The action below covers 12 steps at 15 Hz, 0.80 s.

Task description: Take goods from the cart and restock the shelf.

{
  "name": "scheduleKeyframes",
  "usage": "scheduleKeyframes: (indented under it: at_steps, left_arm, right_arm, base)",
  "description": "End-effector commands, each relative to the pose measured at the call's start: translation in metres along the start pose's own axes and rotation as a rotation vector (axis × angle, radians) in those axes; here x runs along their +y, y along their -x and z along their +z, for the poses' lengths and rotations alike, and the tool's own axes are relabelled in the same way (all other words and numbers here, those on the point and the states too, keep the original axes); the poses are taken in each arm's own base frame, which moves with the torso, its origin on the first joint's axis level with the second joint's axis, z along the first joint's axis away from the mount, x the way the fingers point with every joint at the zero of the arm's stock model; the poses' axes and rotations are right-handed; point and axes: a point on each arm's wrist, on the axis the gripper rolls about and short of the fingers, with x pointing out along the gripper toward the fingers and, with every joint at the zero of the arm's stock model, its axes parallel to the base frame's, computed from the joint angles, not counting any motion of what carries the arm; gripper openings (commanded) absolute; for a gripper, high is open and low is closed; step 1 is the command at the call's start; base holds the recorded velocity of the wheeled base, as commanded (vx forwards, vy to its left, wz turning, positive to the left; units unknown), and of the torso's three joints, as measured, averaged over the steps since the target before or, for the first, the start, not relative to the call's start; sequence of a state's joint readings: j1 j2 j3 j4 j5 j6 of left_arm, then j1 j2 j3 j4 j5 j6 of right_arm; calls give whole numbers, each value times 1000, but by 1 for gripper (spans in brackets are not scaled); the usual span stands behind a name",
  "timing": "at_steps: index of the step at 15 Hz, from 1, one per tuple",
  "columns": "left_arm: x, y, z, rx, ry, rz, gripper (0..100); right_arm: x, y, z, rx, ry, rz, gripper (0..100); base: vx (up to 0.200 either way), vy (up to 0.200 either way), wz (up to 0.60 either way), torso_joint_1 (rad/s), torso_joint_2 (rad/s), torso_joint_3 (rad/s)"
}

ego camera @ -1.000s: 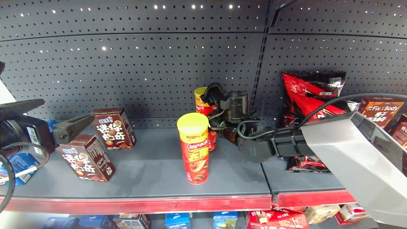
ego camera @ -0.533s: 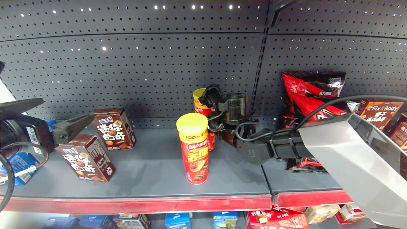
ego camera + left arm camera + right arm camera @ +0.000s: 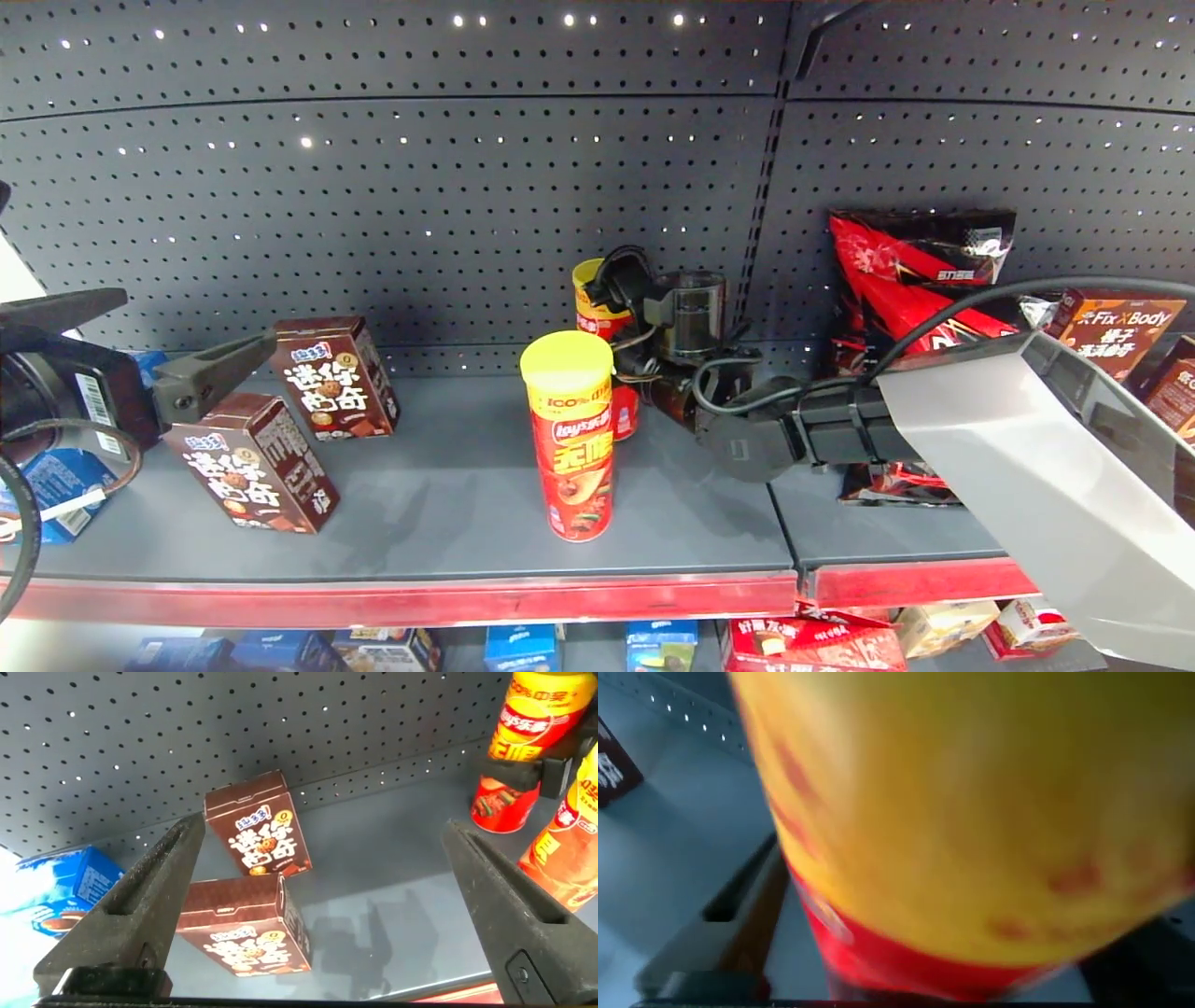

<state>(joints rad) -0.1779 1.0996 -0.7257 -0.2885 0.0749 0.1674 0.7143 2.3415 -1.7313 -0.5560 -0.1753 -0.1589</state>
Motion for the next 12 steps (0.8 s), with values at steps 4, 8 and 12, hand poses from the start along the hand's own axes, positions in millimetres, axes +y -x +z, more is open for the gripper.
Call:
scheduleKeyframes:
  at_steps: [4, 8, 12]
  left_arm:
    - [0, -1, 0, 2, 0, 0, 100]
    - [0, -1, 0, 2, 0, 0, 100]
    - [0, 0, 0, -1, -1, 0, 100]
  right_arm:
    - [-9, 20, 15, -1, -1, 1, 100]
    - [-13, 43, 16, 38, -1, 10, 100]
    - [-21, 64, 13, 42, 0, 3, 100]
  base:
    - [0, 0, 0, 0, 0, 0]
    - [0, 0, 0, 0, 0, 0]
    - [0, 0, 0, 0, 0, 0]
